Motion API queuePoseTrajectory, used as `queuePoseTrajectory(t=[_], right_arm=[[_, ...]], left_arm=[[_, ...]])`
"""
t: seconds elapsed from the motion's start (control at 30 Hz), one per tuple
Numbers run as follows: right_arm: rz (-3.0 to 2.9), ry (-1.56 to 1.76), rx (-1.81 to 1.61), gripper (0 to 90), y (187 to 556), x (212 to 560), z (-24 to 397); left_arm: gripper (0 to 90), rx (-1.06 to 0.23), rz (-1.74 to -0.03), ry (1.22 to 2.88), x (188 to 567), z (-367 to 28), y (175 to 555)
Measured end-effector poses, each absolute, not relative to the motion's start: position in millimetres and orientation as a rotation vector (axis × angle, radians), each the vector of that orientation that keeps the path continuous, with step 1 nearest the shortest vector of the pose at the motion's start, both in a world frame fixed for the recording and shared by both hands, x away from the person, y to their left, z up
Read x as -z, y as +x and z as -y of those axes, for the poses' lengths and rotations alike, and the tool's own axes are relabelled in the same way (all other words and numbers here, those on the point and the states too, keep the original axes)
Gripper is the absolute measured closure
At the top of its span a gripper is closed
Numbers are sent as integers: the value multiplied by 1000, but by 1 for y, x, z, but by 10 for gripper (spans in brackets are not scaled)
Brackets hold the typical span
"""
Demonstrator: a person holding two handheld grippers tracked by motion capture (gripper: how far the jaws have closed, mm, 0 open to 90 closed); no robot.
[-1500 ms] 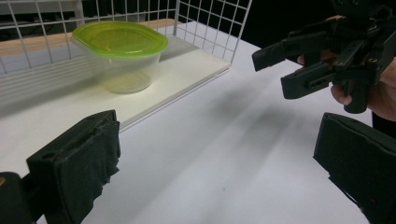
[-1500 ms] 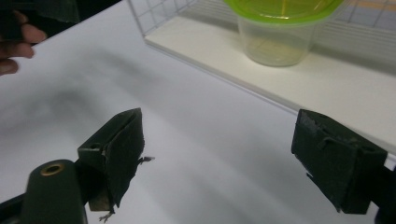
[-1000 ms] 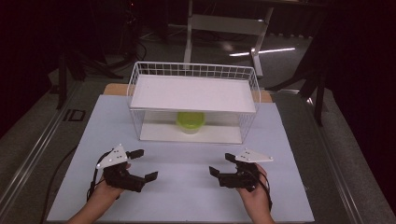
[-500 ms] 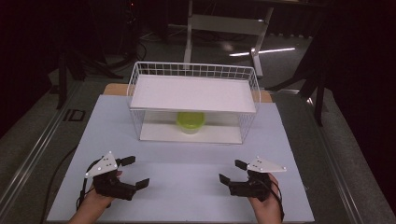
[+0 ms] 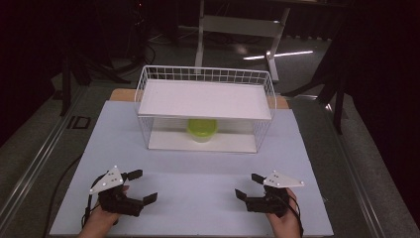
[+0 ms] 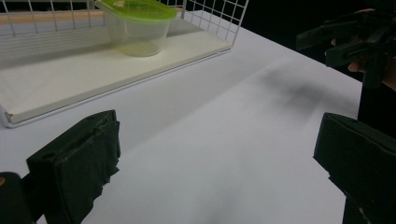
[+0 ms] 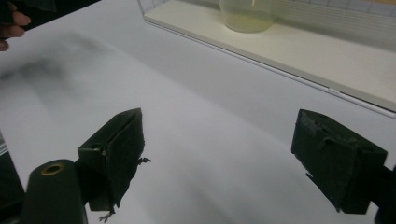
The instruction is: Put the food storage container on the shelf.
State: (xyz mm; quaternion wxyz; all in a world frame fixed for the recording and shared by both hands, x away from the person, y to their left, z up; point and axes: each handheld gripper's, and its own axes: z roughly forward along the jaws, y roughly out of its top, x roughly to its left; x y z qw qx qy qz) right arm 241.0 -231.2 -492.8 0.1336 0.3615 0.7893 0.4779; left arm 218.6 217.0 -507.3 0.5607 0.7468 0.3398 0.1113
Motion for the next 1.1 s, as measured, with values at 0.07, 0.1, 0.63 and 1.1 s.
queuePoseTrajectory(t=[0.07, 0.1, 0.63, 1.1], right_arm=[[-2290, 1060, -1387, 170, 242, 496, 233], [-2290, 1060, -1387, 170, 242, 496, 233], [-2293, 1009, -1332, 170, 248, 505, 229], [-2306, 1030, -1329, 170, 251, 508, 229]], left_arm=[[13, -259, -807, 1755, 509, -217, 218], [13, -257, -811, 1755, 510, -217, 217], [13, -358, -836, 1774, 514, -214, 215], [13, -373, -850, 1769, 515, -220, 217]])
